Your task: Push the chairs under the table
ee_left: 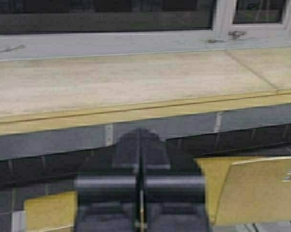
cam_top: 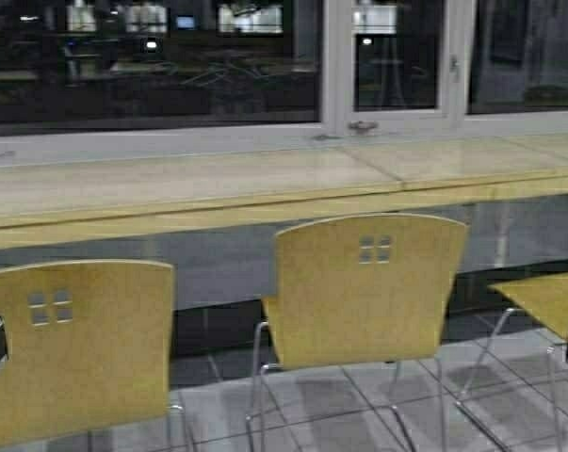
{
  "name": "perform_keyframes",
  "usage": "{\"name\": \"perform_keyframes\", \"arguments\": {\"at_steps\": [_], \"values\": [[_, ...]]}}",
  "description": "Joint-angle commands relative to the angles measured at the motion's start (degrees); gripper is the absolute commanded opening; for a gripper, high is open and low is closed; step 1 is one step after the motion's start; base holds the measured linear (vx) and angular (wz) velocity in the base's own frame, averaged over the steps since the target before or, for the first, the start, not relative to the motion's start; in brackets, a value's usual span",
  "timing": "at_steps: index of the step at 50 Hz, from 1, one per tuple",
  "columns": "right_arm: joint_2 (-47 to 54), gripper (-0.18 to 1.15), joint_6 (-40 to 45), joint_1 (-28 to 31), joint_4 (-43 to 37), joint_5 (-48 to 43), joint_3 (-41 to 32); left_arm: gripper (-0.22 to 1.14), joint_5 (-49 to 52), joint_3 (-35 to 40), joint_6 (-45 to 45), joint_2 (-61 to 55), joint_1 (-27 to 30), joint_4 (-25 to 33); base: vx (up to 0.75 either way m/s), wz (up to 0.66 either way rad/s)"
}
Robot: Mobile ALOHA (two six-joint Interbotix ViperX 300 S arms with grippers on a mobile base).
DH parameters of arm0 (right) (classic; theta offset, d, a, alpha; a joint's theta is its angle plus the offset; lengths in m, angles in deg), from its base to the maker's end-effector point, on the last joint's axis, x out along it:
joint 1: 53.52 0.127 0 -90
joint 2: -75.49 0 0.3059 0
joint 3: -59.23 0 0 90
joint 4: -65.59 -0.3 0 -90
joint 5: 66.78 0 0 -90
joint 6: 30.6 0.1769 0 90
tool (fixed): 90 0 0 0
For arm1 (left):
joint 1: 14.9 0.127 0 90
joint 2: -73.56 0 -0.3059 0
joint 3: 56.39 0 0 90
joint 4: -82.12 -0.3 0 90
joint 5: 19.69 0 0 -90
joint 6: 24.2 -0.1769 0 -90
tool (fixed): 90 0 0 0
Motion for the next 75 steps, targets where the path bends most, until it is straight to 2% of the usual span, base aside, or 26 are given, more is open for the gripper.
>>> {"name": "perform_keyframes", "arguments": {"at_steps": [1,11,21,30,40,53,64,70,75], "values": [[0.4,0.05,0.1,0.1,0.2,0.0,-1.0,0.03,-0.4,1.4,0.1,-0.7,-0.1,-0.1,0.03,0.18],[-0.6,0.05,0.1,0.1,0.2,4.0,-0.4,0.03,0.1,0.4,0.8,-0.4,-0.1,0.3,0.03,0.21],[-0.1,0.05,0.1,0.1,0.2,4.0,-1.1,0.03,0.5,0.0,2.8,-0.9,-0.1,0.5,0.03,0.25],[-0.1,0.05,1.1,0.2,-0.1,5.3,-1.0,0.03,1.1,-1.4,3.7,-5.4,-0.3,0.4,0.02,0.35],[1.7,0.05,3.2,4.2,-0.2,9.2,-2.5,0.03,4.7,2.3,11.0,-12.1,-7.5,1.9,0.00,0.32],[12.0,0.06,12.0,11.4,-5.3,10.3,-9.6,0.03,4.7,6.5,25.7,-22.5,-9.8,9.6,0.01,0.19],[27.2,0.06,21.7,14.0,-6.9,5.1,-18.1,0.04,0.6,6.9,39.1,-33.9,-10.4,23.4,0.03,0.05],[37.1,0.07,28.1,16.2,-8.6,4.4,-24.0,0.04,-3.0,9.1,41.8,-42.7,-12.3,27.7,0.03,0.01],[45.4,0.11,31.6,17.9,-8.8,4.4,-27.8,0.04,-4.2,11.8,42.1,-49.7,-15.0,29.0,0.01,0.01]]}}
